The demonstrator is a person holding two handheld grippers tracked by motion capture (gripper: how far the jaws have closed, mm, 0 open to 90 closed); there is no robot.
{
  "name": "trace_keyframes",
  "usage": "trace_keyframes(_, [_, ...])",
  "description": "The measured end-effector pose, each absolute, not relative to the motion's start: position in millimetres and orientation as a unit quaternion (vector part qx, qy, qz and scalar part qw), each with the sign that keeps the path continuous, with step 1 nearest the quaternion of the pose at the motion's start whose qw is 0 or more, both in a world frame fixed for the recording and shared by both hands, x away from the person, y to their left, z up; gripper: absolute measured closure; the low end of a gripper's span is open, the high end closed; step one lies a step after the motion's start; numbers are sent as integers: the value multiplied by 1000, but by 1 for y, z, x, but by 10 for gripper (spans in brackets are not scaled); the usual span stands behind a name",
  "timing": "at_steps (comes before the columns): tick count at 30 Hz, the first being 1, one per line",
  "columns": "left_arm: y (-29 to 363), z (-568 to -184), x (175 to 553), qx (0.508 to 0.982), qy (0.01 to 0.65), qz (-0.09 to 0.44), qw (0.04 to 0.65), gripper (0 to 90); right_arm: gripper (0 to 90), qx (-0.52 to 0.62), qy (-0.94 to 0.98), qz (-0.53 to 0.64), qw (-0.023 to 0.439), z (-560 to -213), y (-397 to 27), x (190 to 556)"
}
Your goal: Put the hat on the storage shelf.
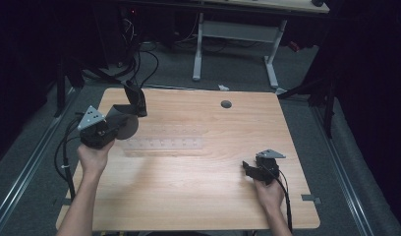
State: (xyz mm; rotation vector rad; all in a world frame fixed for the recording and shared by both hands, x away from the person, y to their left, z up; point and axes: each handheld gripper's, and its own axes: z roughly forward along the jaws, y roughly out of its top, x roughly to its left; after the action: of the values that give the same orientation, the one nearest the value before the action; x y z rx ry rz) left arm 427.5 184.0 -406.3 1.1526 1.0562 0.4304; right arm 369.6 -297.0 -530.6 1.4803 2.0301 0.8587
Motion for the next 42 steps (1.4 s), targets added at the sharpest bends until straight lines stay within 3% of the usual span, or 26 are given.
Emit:
trace_keyframes(17, [192,-426,440,516,486,229,667,861,381,541,742,314,241,-531,-297,370])
trace_keyframes(42, [192,-437,445,511,498,238,659,861,380,542,741,314,242,-531,-296,369])
